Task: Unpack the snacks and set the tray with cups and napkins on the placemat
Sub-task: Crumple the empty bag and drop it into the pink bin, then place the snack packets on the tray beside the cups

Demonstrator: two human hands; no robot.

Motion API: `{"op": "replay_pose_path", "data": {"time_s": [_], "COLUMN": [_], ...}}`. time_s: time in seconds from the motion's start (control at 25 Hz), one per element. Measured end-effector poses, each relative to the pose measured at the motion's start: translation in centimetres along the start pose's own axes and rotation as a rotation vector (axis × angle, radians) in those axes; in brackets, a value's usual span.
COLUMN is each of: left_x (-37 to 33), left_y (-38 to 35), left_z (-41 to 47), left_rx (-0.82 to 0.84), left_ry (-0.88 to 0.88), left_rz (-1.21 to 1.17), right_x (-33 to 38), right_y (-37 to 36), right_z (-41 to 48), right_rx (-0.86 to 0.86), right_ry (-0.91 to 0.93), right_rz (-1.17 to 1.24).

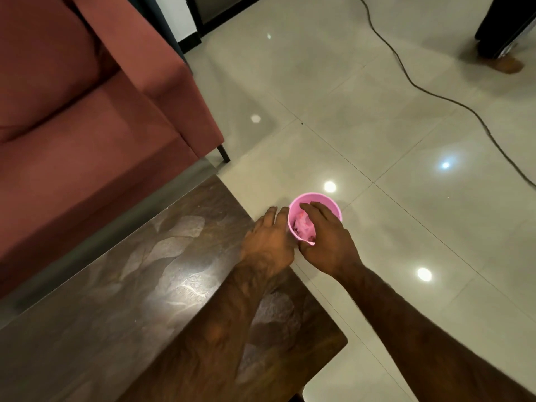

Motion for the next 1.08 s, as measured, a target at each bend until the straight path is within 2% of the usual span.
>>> {"op": "replay_pose_path", "data": {"time_s": [0.16, 0.44, 0.64, 0.88, 1.08], "left_x": [3.6, 12.8, 20.1, 28.2, 37.0], "left_y": [2.7, 7.3, 9.2, 9.8, 9.0], "left_z": [-4.0, -13.5, -21.8, -32.2, -44.2], "left_rx": [-0.031, -0.179, -0.268, -0.311, -0.336], "left_ry": [0.044, 0.207, 0.357, 0.502, 0.627], "left_rz": [0.002, -0.036, -0.039, -0.064, -0.101], "right_x": [5.2, 15.3, 23.6, 31.2, 38.1], "right_y": [-0.2, -4.1, -8.6, -14.4, -21.7], "right_z": [-2.6, -7.6, -12.7, -20.2, -29.2], "right_rx": [0.006, 0.185, 0.32, 0.392, 0.446], "right_ry": [0.096, 0.268, 0.412, 0.524, 0.603], "right_rz": [-0.004, -0.025, -0.086, -0.176, -0.217]}}
Point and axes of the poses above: each hand's wrist, its own z-axis towards the middle knuckle, its own y-axis out of the back of the hand, x = y × z, the point moved 7 cm from there along z, towards the middle knuckle, and after that the axes turned 9 degrees about -x, right-handed, at the moved point
